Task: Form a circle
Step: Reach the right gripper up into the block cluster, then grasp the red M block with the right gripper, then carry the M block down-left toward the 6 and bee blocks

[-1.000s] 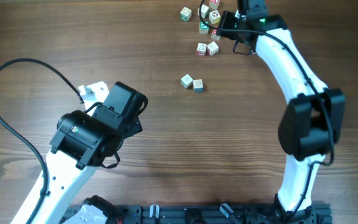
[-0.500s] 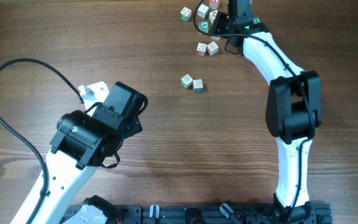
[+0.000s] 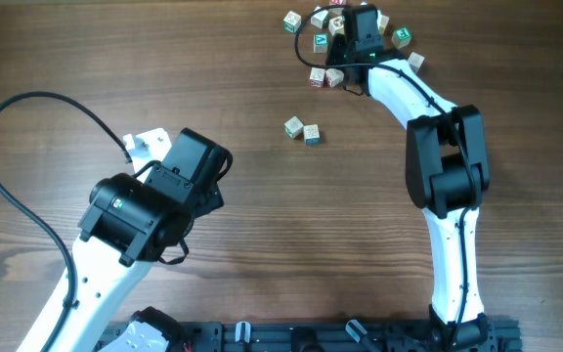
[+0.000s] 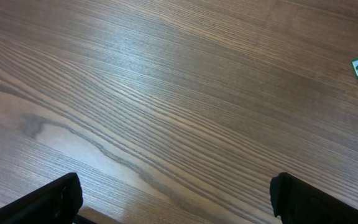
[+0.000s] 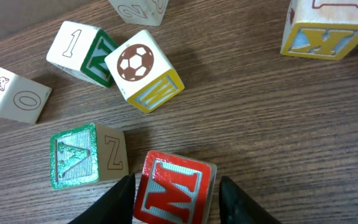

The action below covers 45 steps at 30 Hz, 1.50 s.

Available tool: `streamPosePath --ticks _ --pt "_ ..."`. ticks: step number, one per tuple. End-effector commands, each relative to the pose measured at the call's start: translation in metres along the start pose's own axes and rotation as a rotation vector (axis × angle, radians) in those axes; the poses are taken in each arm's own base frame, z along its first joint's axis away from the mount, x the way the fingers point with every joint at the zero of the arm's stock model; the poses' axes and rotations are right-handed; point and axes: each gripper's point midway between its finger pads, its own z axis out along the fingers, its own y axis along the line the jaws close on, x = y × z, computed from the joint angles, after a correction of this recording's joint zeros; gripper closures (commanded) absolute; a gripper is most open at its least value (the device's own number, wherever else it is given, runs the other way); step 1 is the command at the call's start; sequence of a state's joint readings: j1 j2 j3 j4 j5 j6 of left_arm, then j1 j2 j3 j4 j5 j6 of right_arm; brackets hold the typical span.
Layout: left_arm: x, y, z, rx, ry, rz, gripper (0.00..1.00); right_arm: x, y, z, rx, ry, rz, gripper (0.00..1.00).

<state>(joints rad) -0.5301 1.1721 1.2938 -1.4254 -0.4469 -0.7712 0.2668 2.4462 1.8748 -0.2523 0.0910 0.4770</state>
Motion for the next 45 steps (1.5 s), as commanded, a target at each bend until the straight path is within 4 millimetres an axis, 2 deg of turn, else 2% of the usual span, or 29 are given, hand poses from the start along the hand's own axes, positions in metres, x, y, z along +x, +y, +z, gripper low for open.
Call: streamPosePath --ticks 1,5,8,12,14,16,17,21,26,29,30,33,38,45 --pt "0.0 0.002 0.0 -0.002 -0.004 0.001 0.0 -0.003 -0.002 0.005 0.016 -0.016 0.004 0.66" --pt "0.0 0.002 0.0 -0.001 -0.003 0.001 0.0 -0.004 -0.001 0.004 0.008 -0.014 -0.003 0.71" --pt "0.0 0.002 0.0 -0.001 -0.003 0.001 0.0 -0.011 0.0 -0.005 0.02 0.003 -0.006 0.76" --pt "0.0 0.002 0.0 -0.001 -0.004 0.001 0.0 -0.036 0.002 -0.039 0.039 0.025 -0.046 0.81" --pt "0.0 0.002 0.0 -0.001 -0.003 0.001 0.0 -0.054 0.004 -0.069 0.038 0.017 -0.07 0.8" --pt "0.0 0.002 0.0 -0.001 -0.003 0.001 0.0 -0.062 0.005 -0.091 0.046 0.015 -0.074 0.8" --pt "0.0 0.002 0.0 -0.001 -0.003 0.001 0.0 -0.065 0.005 -0.109 0.048 0.024 -0.074 0.8" --pt "0.0 0.002 0.0 -0.001 -0.003 0.001 0.0 -0.07 0.003 -0.157 0.061 0.051 -0.076 0.8" --pt "0.0 0.002 0.0 -0.001 -0.004 0.001 0.0 -0.075 -0.001 -0.237 0.067 0.064 -0.077 0.8" --pt "0.0 0.002 0.0 -0.002 -0.004 0.001 0.0 -0.074 -0.002 -0.271 0.056 0.072 -0.074 0.8" --pt "0.0 0.002 0.0 -0.001 -0.003 0.001 0.0 -0.07 -0.001 -0.282 0.044 0.086 -0.074 0.8" --pt "0.0 0.002 0.0 -0.001 -0.003 0.001 0.0 -0.051 0.0 -0.295 0.011 0.172 -0.074 0.81" --pt "0.0 0.002 0.0 -0.001 -0.003 0.001 0.0 -0.008 0.005 -0.299 -0.035 0.354 -0.034 0.85" --pt "0.0 0.002 0.0 -0.001 -0.003 0.001 0.0 0.048 0.023 -0.309 -0.032 0.546 -0.011 0.86"
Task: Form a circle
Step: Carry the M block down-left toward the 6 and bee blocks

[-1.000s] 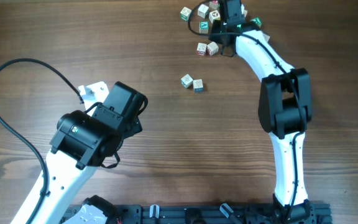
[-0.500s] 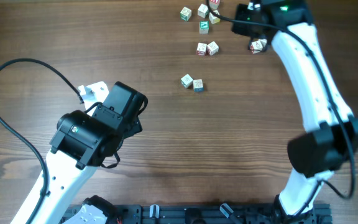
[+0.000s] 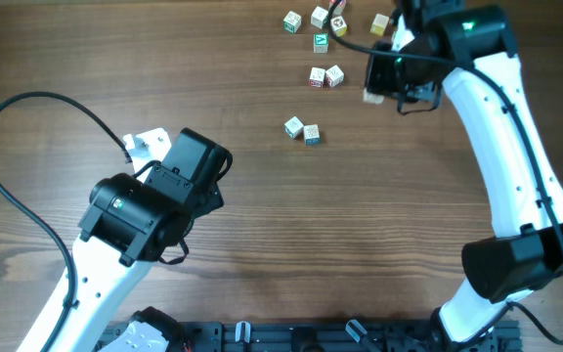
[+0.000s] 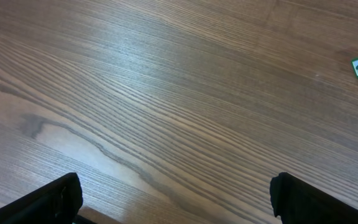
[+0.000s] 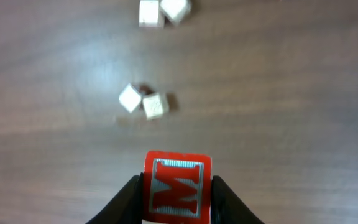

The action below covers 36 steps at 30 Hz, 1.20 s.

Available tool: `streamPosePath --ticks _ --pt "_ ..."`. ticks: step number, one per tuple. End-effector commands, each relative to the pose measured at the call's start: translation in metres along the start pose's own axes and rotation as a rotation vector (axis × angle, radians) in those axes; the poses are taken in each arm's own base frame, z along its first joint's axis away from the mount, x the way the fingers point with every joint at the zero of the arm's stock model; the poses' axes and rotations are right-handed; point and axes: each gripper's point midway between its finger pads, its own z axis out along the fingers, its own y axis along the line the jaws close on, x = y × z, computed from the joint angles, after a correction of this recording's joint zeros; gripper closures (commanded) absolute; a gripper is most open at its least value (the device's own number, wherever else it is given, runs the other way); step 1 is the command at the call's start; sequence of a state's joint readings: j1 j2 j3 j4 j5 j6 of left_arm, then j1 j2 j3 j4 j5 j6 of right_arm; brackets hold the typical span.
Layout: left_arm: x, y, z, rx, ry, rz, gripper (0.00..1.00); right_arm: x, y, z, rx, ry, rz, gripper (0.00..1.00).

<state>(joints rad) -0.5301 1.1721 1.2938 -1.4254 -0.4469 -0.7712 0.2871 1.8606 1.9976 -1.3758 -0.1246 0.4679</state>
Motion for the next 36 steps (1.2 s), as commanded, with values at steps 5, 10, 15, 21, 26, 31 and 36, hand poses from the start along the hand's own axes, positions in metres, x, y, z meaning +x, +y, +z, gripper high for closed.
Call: streamPosePath --ticks 5,10,15,21,26,31,36 --pt "0.0 0.002 0.0 -0.001 -0.004 0.001 0.0 0.06 0.053 0.008 -0.028 0.136 -0.07 0.86" --pt "0.0 0.002 0.0 -0.001 -0.003 0.001 0.0 0.08 0.075 0.011 0.018 0.112 -0.095 0.85" --pt "0.0 0.002 0.0 -0.001 -0.003 0.001 0.0 0.097 0.083 0.024 0.041 0.131 -0.1 0.83" --pt "0.0 0.002 0.0 -0.001 -0.003 0.001 0.0 0.114 0.076 0.074 0.045 0.177 -0.109 0.83" --pt "0.0 0.002 0.0 -0.001 -0.004 0.001 0.0 0.14 0.081 0.116 -0.034 0.24 -0.113 0.83" --pt "0.0 0.002 0.0 -0.001 -0.003 0.001 0.0 0.139 0.086 0.152 -0.082 0.158 -0.112 0.83" --pt "0.0 0.002 0.0 -0.001 -0.003 0.001 0.0 0.126 0.071 0.174 -0.023 0.046 -0.034 0.83"
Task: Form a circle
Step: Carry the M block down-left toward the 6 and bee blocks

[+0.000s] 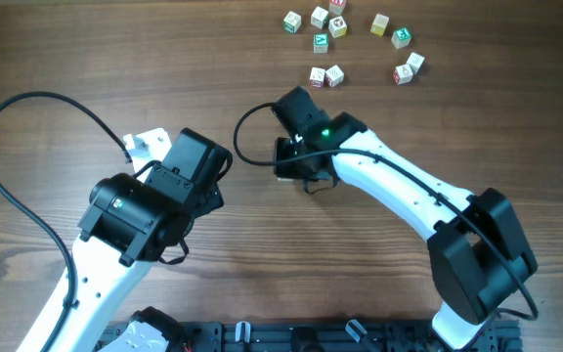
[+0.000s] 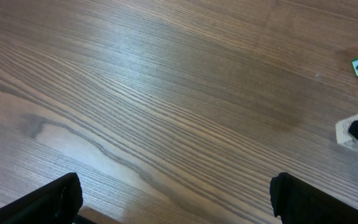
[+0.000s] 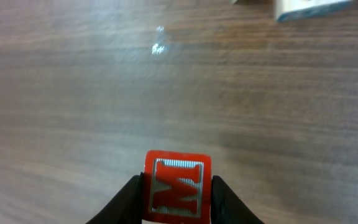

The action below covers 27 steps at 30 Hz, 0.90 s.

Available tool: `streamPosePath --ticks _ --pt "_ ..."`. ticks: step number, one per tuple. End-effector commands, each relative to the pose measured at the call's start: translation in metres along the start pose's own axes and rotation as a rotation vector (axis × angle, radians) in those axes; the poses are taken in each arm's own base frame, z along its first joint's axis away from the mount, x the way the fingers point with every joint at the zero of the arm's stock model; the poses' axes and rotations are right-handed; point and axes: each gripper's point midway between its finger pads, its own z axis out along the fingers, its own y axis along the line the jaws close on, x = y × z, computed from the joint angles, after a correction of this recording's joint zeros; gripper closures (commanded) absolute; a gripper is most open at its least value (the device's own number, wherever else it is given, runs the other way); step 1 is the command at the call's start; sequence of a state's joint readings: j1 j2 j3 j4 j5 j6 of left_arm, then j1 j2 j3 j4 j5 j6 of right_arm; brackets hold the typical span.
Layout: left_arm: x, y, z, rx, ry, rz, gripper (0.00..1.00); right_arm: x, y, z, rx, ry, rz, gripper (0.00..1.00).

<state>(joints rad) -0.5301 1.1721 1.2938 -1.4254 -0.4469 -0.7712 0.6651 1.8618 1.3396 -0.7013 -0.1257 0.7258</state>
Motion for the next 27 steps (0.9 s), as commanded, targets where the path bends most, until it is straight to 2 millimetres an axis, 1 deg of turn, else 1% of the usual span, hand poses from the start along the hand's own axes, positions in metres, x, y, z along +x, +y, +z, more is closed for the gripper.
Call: streamPosePath --ticks 1,4,8,12,14,17,19,21,25,27 --pt "0.0 0.002 0.0 -0.001 -0.003 0.001 0.0 -0.005 -0.016 0.012 0.058 -0.056 0.058 0.83" --pt "0.0 0.002 0.0 -0.001 -0.003 0.001 0.0 -0.009 -0.017 0.019 0.056 -0.084 0.047 0.83" --pt "0.0 0.002 0.0 -0.001 -0.003 0.001 0.0 -0.015 -0.031 0.028 0.127 -0.128 0.03 0.83" --pt "0.0 0.002 0.0 -0.001 -0.003 0.001 0.0 -0.014 -0.035 0.046 0.14 -0.12 0.057 0.83" --pt "0.0 0.002 0.0 -0.002 -0.004 0.001 0.0 -0.016 -0.035 0.052 0.137 -0.125 0.074 0.84" --pt "0.0 0.002 0.0 -0.001 -0.003 0.001 0.0 -0.023 -0.039 0.052 0.159 -0.169 0.128 0.85" --pt "0.0 0.002 0.0 -0.001 -0.003 0.001 0.0 -0.026 -0.037 0.051 0.158 -0.191 0.147 0.85" --pt "0.0 0.002 0.0 -0.001 -0.003 0.001 0.0 -0.029 -0.036 0.051 0.154 -0.208 0.166 0.83" --pt "0.0 0.002 0.0 -0.001 -0.003 0.001 0.0 -0.03 -0.036 0.05 0.176 -0.247 0.197 0.82" --pt "0.0 0.002 0.0 -0.001 -0.003 0.001 0.0 -0.029 -0.032 0.051 0.169 -0.251 0.19 0.79"
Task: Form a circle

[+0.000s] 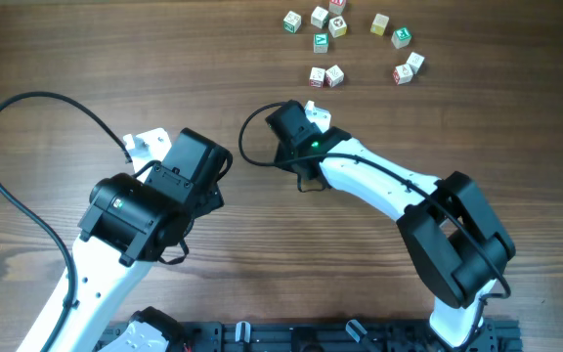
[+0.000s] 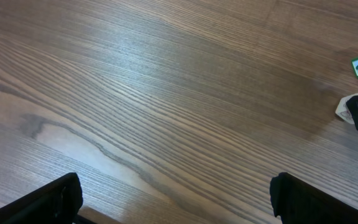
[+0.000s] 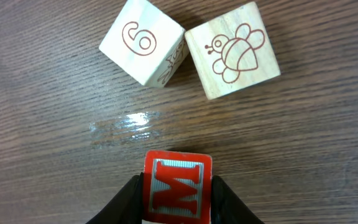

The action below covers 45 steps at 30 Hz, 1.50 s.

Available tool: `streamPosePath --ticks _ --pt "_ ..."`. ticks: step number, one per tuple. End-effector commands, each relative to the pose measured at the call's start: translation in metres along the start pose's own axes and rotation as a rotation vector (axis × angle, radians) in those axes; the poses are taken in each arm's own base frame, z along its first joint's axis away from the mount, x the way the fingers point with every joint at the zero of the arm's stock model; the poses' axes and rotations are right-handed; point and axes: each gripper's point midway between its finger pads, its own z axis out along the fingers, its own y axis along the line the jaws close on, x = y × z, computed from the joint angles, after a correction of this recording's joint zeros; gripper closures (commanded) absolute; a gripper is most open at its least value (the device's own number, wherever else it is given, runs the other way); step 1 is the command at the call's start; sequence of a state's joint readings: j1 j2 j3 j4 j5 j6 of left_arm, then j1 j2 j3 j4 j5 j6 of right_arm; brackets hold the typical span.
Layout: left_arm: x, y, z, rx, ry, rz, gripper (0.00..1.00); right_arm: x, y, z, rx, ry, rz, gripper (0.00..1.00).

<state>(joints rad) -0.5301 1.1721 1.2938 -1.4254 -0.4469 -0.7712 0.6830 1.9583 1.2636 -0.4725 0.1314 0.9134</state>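
Observation:
My right gripper (image 3: pixel 178 190) is shut on a red M block (image 3: pixel 178 180), held low over the wood. Just ahead of it lie a "6" block (image 3: pixel 142 40) and a bee block (image 3: pixel 233 50), touching each other. In the overhead view the right gripper (image 1: pixel 291 132) sits at mid table and covers that pair. The other letter blocks (image 1: pixel 325 75) lie scattered at the far edge. My left gripper (image 2: pixel 179 202) is open over bare wood, and a green block shows at its view's right edge.
The left arm (image 1: pixel 150 210) rests at the left of the table with a black cable looping behind it. The right arm (image 1: pixel 399 191) stretches across the middle. A black rail (image 1: pixel 311 337) runs along the near edge.
My right gripper, still holding the M block, has moved a little farther up the table. The "6" and bee blocks now lie right in front of it. The left arm has not moved.
My right gripper stood around the red M block among the far blocks. Then it held the block raised to the right of them. Later it carried the block over bare wood at mid table, and now holds it beside the mid-table pair.

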Motion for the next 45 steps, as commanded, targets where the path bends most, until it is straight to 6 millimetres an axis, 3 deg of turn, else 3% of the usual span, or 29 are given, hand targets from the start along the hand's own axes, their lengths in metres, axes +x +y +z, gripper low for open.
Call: streamPosePath --ticks 1,8,17,20,24,27,29,30,34,36,40,45 --pt "0.0 0.002 0.0 -0.001 -0.004 0.001 0.0 0.005 -0.002 0.009 0.038 -0.03 0.011 0.77" --pt "0.0 0.002 0.0 -0.001 -0.003 0.001 0.0 0.009 0.002 0.016 0.031 -0.033 -0.002 0.62" --pt "0.0 0.002 0.0 -0.001 -0.003 0.001 0.0 0.001 0.003 0.014 0.027 -0.055 0.008 0.58" --pt "0.0 0.002 0.0 -0.001 -0.004 0.001 0.0 -0.006 0.016 -0.001 0.007 -0.033 0.011 0.52" --pt "0.0 0.002 0.0 -0.001 -0.003 0.001 0.0 -0.025 0.023 -0.038 -0.017 -0.049 0.029 0.43" --pt "0.0 0.002 0.0 -0.001 -0.003 0.001 0.0 -0.045 0.015 -0.057 -0.028 -0.091 0.062 0.38" --pt "0.0 0.002 0.0 -0.001 -0.003 0.001 0.0 -0.062 -0.002 -0.058 0.027 -0.148 0.091 0.37" --pt "0.0 0.002 0.0 -0.001 -0.003 0.001 0.0 -0.067 -0.011 -0.056 0.05 -0.159 0.105 0.38" --pt "0.0 0.002 0.0 -0.002 -0.004 0.001 0.0 -0.08 -0.038 -0.047 0.092 -0.191 0.179 0.62" --pt "0.0 0.002 0.0 -0.001 -0.003 0.001 0.0 -0.087 -0.053 -0.04 0.113 -0.217 0.205 0.67" --pt "0.0 0.002 0.0 -0.001 -0.003 0.001 0.0 -0.086 -0.072 -0.022 0.101 -0.212 0.323 0.78" --pt "0.0 0.002 0.0 -0.001 -0.003 0.001 0.0 -0.077 -0.084 0.001 0.057 -0.188 0.346 0.96"
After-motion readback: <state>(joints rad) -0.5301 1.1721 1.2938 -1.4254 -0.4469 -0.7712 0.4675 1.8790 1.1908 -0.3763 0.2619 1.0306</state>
